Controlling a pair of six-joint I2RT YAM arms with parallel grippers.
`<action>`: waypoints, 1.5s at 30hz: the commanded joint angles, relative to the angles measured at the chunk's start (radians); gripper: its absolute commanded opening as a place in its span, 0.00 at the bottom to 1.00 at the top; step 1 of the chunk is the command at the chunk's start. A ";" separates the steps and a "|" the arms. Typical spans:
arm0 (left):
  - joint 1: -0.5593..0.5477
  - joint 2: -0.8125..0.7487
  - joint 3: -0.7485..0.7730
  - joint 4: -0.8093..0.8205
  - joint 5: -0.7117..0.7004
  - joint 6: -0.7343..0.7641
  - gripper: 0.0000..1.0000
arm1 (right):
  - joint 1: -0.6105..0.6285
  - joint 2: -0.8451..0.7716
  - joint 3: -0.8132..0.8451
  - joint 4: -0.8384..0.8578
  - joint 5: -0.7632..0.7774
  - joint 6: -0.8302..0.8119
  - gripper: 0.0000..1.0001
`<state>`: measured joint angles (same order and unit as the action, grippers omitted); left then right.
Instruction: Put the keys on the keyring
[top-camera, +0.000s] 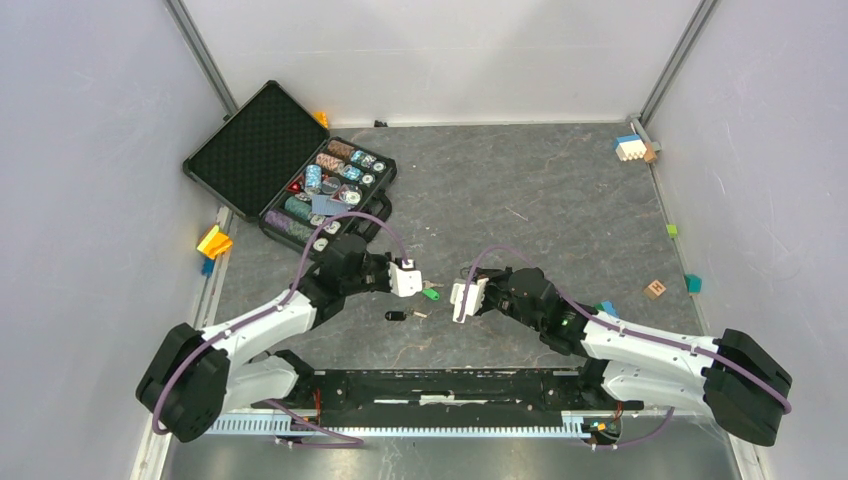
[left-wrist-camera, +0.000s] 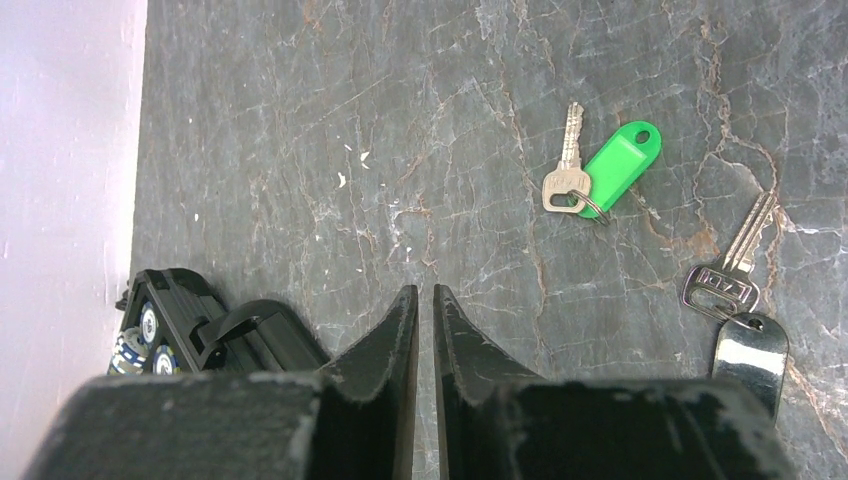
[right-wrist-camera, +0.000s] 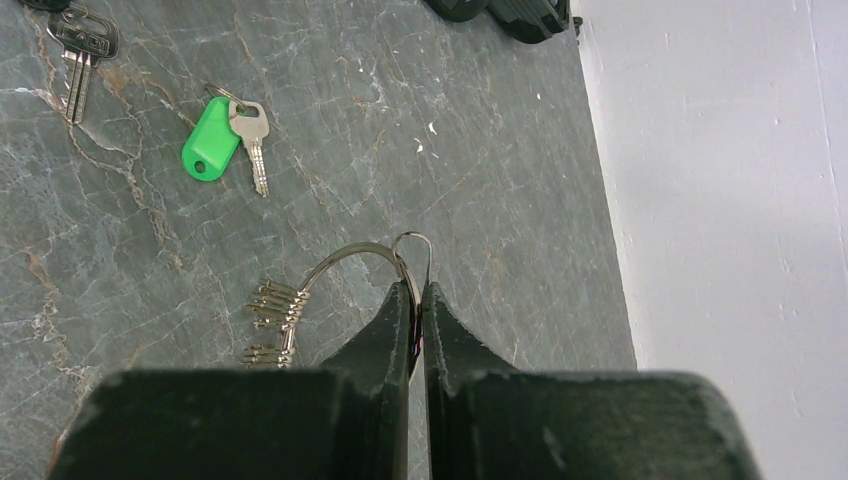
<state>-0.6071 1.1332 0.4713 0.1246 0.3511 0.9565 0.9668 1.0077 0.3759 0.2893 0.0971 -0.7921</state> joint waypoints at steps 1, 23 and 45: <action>-0.003 -0.038 -0.023 0.049 0.055 0.075 0.17 | 0.005 -0.002 0.045 0.033 0.004 0.015 0.00; -0.002 -0.059 -0.066 0.022 0.171 0.182 0.28 | 0.004 0.013 0.038 0.045 0.030 -0.001 0.00; -0.044 0.166 0.204 -0.331 0.254 -0.135 0.54 | -0.111 -0.027 0.059 0.016 -0.046 0.070 0.00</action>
<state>-0.6201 1.2957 0.6426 -0.2108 0.6323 1.0576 0.8753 1.0191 0.3908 0.2726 0.0673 -0.7410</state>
